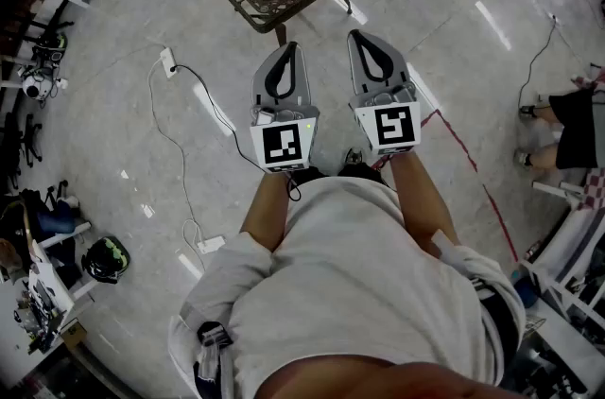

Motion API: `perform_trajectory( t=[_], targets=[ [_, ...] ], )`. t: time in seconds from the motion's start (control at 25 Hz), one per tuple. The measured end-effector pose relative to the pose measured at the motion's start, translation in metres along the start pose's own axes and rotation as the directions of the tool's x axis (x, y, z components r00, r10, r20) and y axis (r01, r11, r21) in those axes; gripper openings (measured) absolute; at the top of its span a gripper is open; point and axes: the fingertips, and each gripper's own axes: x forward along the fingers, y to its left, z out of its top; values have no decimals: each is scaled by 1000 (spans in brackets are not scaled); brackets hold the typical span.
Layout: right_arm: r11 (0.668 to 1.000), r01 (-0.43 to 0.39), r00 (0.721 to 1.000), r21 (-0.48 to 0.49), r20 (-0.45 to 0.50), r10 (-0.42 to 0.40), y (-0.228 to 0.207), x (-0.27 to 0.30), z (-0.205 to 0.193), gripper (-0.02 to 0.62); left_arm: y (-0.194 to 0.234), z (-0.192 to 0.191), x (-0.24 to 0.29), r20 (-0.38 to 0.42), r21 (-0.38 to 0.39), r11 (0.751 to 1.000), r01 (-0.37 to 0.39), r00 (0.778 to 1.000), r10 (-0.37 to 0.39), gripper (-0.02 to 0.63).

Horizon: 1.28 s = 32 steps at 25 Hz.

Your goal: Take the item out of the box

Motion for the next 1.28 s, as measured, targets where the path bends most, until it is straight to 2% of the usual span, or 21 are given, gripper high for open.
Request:
perform_trajectory(
  t=[0.28, 0.56, 1.08, 1.28],
  targets=[
    [1000, -14, 1000, 8, -3, 14, 17, 6, 3, 3, 16, -5, -7, -11, -22, 1000, 0, 1000, 0, 6],
    [999, -35, 998, -2, -47, 35, 51, 7, -13, 3, 38, -26, -26, -42, -48, 999, -2, 999, 0, 6],
    [1000, 5, 997, -3, -76, -5, 107, 34, -15, 3, 95, -43, -54, -51, -80, 996, 38, 998, -43, 6],
    [1000, 12, 995, -18, -96, -14, 107, 45, -20, 3, 98, -58, -50, -70, -105, 992, 62, 995, -70, 6]
  ],
)
